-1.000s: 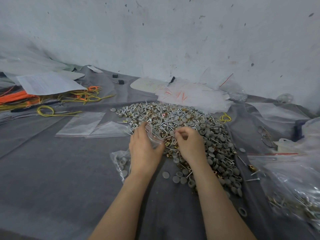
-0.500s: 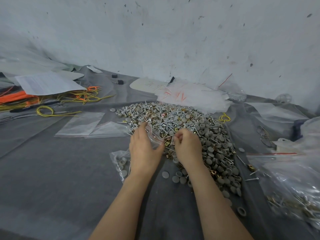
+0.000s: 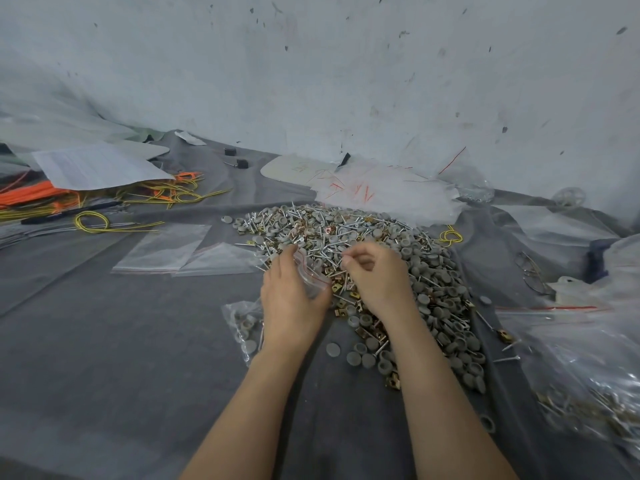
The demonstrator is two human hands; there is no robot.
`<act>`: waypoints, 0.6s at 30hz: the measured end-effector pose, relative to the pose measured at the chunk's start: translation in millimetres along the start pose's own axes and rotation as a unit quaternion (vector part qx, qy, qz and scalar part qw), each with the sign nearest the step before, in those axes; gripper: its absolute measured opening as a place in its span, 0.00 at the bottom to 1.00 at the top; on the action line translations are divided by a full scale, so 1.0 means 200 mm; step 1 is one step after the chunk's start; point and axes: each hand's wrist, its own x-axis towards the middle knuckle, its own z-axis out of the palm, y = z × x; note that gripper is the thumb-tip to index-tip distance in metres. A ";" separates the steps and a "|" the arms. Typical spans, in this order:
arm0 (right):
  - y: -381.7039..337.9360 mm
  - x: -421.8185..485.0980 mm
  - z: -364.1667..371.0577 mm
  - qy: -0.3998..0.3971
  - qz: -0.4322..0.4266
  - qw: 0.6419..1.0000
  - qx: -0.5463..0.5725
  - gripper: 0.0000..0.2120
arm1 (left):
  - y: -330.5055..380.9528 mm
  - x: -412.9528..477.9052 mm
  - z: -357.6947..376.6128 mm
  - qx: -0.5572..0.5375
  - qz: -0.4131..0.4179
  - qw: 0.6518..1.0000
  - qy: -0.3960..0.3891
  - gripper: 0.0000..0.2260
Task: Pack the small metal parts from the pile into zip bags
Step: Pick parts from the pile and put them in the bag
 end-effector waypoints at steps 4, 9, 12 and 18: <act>0.06 -0.05 -0.04 -0.177 0.048 0.967 -0.178 0.05 | 0.00 0.00 0.00 -0.017 -0.006 1.000 0.014 0.33; 0.04 -0.08 0.01 -0.193 0.051 0.938 -0.283 0.06 | 0.00 0.00 0.00 -0.016 -0.007 1.000 0.013 0.33; 0.06 -0.08 0.02 -0.195 0.046 0.940 -0.277 0.06 | 0.00 0.00 0.00 -0.019 -0.008 1.000 0.010 0.33; 0.07 -0.07 -0.02 -0.108 0.055 0.992 -0.040 0.06 | -0.01 0.00 0.00 -0.026 -0.013 1.000 0.011 0.34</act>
